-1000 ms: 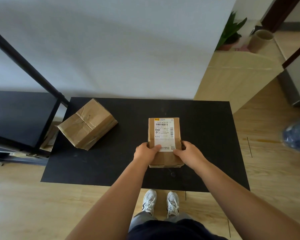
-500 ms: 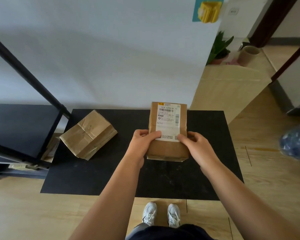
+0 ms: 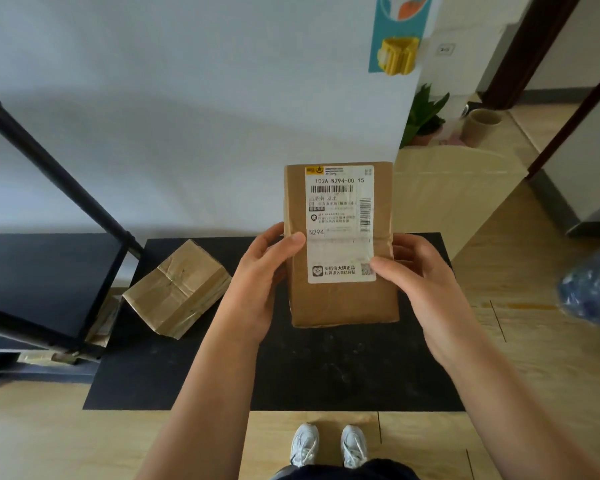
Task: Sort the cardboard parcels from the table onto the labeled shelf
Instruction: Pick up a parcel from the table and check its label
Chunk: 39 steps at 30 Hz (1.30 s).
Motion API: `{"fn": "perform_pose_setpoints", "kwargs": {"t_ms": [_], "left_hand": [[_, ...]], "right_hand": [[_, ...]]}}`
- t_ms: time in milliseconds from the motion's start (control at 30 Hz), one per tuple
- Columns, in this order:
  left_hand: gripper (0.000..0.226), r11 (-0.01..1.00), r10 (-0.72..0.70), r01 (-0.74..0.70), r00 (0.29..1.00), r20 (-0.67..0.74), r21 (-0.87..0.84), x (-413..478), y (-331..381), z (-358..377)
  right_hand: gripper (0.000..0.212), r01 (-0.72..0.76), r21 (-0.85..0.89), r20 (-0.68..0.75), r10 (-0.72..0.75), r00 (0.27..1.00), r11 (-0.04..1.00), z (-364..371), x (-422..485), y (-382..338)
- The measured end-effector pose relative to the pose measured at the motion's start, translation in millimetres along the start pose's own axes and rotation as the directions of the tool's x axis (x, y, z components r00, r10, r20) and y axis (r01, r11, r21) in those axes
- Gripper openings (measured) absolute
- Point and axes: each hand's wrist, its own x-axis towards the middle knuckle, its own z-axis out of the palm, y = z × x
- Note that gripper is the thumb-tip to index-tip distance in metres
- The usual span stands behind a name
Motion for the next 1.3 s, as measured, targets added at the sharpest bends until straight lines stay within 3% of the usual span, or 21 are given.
{"fn": "perform_pose_setpoints", "kwargs": {"t_ms": [367,700,933,1100,1300], "left_hand": [[0.079,0.99,0.143,-0.142,0.977,0.157,-0.017,-6,16,-5],[0.08,0.984,0.17,-0.176,0.968,0.185,0.015,-2,25,0],[0.071,0.995,0.073,-0.081,0.989,0.127,0.061,0,22,8],[0.064,0.996,-0.053,0.051,0.998,0.021,0.073,-1,22,15],[0.038,0.988,-0.121,0.126,0.991,-0.059,0.088,-1,24,19]], "right_hand": [[0.043,0.19,0.085,-0.007,-0.19,0.982,0.978,-8,-13,-12],[0.047,0.225,0.107,-0.065,-0.219,0.974,0.968,-8,-17,-18],[0.03,0.163,0.093,-0.134,-0.15,0.98,0.982,-5,-12,-17],[0.035,0.085,0.036,-0.133,-0.08,0.988,0.996,-2,-7,-13],[0.033,0.035,0.01,-0.12,-0.034,0.992,0.999,-1,-6,-12]]}}
